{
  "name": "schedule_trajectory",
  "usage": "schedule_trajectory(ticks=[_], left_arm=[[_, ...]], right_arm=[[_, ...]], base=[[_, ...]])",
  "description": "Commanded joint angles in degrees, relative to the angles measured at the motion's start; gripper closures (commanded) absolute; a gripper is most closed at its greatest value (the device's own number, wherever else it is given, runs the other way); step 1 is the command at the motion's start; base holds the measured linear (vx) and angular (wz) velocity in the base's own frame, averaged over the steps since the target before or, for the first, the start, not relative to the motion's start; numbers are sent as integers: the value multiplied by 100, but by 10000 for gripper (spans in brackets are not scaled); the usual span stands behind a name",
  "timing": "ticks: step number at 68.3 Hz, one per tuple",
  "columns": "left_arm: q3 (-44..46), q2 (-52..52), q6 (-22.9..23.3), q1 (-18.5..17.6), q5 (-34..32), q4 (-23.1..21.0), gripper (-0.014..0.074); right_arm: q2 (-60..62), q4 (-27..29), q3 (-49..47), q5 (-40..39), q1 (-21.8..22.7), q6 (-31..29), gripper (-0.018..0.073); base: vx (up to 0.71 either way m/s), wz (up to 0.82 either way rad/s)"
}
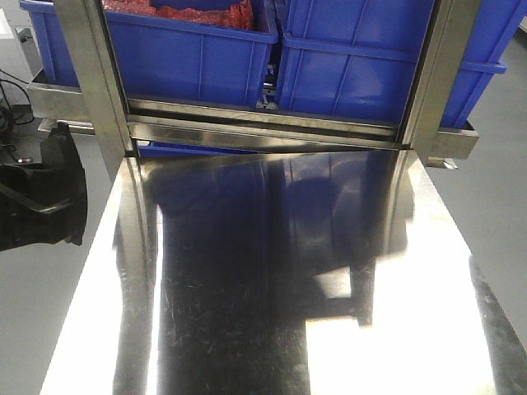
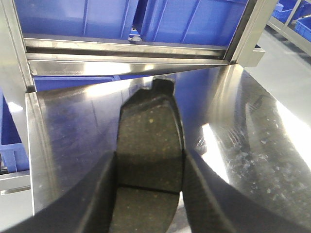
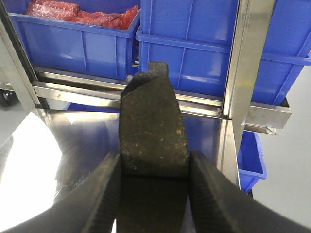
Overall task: Move and align brake pads A on conveyor
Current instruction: 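Turn the base away from the steel table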
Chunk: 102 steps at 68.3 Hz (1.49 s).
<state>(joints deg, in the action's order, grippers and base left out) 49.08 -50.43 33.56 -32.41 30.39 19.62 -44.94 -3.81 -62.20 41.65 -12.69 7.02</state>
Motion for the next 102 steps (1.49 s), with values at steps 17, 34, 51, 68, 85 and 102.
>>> schedule_trajectory(ticks=[17, 34, 51, 68, 85, 102], left_arm=[[166, 49, 47, -18, -461, 102, 478], [166, 49, 47, -18, -461, 102, 478], [166, 49, 47, -18, -461, 102, 478], [166, 49, 47, -18, -461, 102, 478], [166, 47, 47, -18, -455, 102, 478], [166, 48, 47, -18, -417, 102, 478]], right_arm=[[25, -62, -160, -486, 17, -48, 464], [25, -62, -160, -486, 17, -48, 464], [25, -62, -160, -486, 17, -48, 464], [25, -56, -160, -486, 17, -48, 464], [2, -37, -160, -509, 17, -48, 464], [-41, -37, -160, -508, 17, -48, 464]], base=[[0, 0], [0, 0], [0, 0], [-2, 7], [-7, 23], [-8, 31]])
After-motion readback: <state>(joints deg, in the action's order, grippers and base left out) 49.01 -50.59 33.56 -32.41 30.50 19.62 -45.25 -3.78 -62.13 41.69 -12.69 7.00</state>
